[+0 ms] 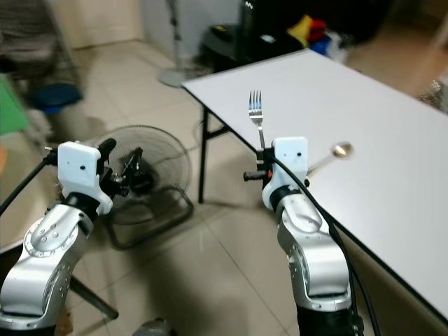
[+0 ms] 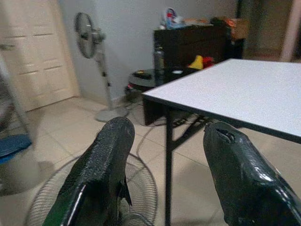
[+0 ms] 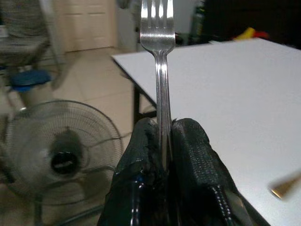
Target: Setting the table
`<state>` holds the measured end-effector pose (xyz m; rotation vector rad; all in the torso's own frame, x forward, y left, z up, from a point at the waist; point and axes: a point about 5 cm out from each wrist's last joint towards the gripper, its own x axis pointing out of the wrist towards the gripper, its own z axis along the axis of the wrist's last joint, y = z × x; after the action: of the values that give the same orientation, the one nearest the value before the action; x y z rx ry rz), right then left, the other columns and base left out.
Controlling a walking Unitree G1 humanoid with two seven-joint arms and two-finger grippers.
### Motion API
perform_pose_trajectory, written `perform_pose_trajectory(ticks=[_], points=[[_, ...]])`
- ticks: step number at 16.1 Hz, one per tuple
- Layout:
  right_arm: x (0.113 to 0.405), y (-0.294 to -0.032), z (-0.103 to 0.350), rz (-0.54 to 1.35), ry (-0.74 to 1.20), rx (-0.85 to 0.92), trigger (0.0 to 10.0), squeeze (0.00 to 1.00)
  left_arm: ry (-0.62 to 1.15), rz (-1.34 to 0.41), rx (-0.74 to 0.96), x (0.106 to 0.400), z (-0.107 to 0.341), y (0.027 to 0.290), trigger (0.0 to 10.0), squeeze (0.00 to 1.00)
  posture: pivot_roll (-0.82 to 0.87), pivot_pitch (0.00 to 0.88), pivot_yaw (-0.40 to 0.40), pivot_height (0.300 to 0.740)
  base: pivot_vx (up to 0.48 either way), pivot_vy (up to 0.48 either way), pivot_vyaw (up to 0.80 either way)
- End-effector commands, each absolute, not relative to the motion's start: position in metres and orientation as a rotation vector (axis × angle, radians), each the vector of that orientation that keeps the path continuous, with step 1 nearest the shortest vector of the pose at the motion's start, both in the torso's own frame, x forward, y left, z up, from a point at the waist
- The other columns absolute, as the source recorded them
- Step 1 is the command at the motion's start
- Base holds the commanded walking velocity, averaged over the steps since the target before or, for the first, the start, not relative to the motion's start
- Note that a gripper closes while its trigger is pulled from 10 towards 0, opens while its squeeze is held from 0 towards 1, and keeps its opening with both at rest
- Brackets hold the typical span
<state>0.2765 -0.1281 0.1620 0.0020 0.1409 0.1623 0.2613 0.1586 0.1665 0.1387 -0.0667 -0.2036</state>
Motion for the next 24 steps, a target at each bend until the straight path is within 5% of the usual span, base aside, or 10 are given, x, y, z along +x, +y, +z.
perform_pose_trajectory(ticks=[1, 12, 24], points=[[0.278, -0.122, 0.165, 0.19, 0.131, 0.007, 10.0, 0.0, -0.06, -0.201, 0.142, 0.262, 0.168, 0.162, 10.0, 0.0, 0.19, 0.0, -0.023, 0.727, 0.405, 0.0, 0.6], [0.274, -0.116, 0.157, 0.141, 0.14, 0.088, 10.0, 0.0, -0.047, -0.26, 0.188, 0.268, 0.174, 0.168, 10.0, 0.0, 0.2, 0.0, 0.065, 0.727, 0.462, 0.0, 0.0], [0.276, -0.111, 0.156, 0.154, 0.131, 0.092, 10.0, 0.0, -0.046, -0.273, 0.188, 0.267, 0.174, 0.168, 10.0, 0.0, 0.21, 0.0, 0.065, 0.727, 0.48, 0.0, 0.0]])
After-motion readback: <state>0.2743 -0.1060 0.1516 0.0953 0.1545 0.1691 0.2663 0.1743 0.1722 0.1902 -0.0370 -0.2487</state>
